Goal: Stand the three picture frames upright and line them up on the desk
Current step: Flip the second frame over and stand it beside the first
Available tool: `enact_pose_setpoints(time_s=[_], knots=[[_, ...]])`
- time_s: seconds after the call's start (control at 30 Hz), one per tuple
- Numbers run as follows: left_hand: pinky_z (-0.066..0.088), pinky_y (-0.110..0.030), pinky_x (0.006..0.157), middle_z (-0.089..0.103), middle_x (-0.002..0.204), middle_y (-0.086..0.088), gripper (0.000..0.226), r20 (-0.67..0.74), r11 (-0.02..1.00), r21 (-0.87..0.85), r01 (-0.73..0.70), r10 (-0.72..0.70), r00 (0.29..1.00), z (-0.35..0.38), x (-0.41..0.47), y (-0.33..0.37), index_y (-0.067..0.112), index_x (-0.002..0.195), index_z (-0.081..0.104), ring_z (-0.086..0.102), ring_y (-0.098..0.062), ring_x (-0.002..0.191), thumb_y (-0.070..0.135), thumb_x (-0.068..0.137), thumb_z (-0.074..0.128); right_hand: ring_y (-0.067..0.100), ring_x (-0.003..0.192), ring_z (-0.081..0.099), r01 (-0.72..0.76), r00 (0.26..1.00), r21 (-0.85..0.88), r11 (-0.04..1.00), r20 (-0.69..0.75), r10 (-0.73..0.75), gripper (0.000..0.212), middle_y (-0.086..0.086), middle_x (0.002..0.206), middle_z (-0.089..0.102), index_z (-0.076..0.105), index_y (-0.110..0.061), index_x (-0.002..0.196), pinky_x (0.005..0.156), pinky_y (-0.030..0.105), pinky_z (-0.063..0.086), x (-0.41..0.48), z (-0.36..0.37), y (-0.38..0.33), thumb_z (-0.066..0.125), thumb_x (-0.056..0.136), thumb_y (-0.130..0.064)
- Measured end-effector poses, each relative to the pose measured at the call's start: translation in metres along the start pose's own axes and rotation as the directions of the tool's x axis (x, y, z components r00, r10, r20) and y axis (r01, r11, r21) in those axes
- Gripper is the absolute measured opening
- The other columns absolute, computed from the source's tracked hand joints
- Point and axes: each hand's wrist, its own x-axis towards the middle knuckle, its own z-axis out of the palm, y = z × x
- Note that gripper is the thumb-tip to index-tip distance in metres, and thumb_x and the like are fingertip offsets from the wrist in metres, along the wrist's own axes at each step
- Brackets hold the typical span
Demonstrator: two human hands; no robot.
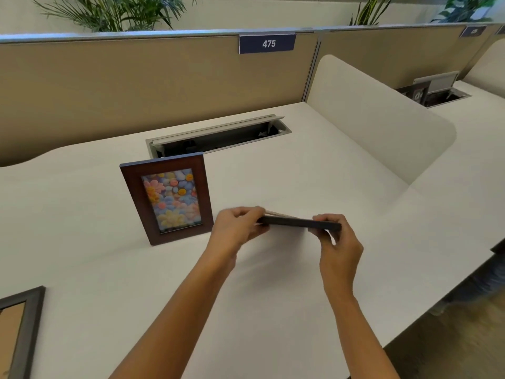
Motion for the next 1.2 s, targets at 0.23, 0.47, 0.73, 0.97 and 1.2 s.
enact_pose_setpoints(time_s=[0.23,0.47,0.73,0.97,1.2], knots=[[0.041,-0.036,0.096,0.064,0.109,0.001,0.045,-0.036,0.931,0.326,-0.161,0.183,0.983,0.002,0.016,-0.008,0.035,0.079,0.063,0.056,-0.017,0.105,0.041,0.098,0.023,0.0,0.081,0.059,-0.061,0.998,0.008,0.998,0.001,0.061,0.026,-0.015,0.084,0.063,0.059,-0.025,0.092,0.068,0.005,0.045,0.019,-0.002,-0.009,0.066,0.081,-0.002],[0.039,-0.01,0.073,0.064,0.085,0.021,0.049,0.074,0.907,0.371,-0.197,0.183,0.98,-0.005,0.022,-0.026,0.041,0.079,0.062,0.06,0.007,0.083,0.048,0.097,0.016,-0.007,0.08,0.06,-0.12,0.992,-0.016,0.993,0.04,0.12,0.02,-0.022,0.084,0.065,0.059,-0.028,0.092,0.068,0.016,0.044,0.027,-0.008,-0.011,0.067,0.082,-0.013],[0.034,0.007,0.046,0.062,0.088,0.011,0.049,0.095,0.914,0.348,-0.208,0.186,0.978,-0.001,0.026,-0.022,0.032,0.098,0.06,0.056,0.008,0.07,0.047,0.097,0.014,0.014,0.086,0.062,-0.139,0.986,-0.012,0.99,0.093,0.139,0.02,-0.016,0.089,0.066,0.06,-0.029,0.098,0.078,0.036,0.051,0.036,-0.006,-0.017,0.067,0.083,-0.019],[0.037,0.004,0.044,0.061,0.082,0.013,0.044,0.12,0.953,0.243,-0.182,0.156,0.98,0.003,0.037,-0.024,0.033,0.085,0.059,0.06,0.014,0.059,0.044,0.098,0.019,0.025,0.098,0.063,-0.164,0.978,0.009,0.986,0.129,0.161,0.024,-0.002,0.103,0.068,0.06,-0.025,0.109,0.087,0.05,0.054,0.043,-0.004,-0.021,0.065,0.086,-0.021],[0.04,0.002,0.047,0.058,0.084,0.018,0.038,0.124,0.963,0.213,-0.167,0.143,0.982,0.012,0.046,-0.033,0.038,0.084,0.053,0.058,0.006,0.067,0.041,0.099,0.018,0.025,0.096,0.063,-0.167,0.98,-0.026,0.986,0.106,0.169,0.024,-0.002,0.101,0.067,0.059,-0.022,0.11,0.084,0.046,0.056,0.048,-0.003,-0.018,0.065,0.086,-0.022]])
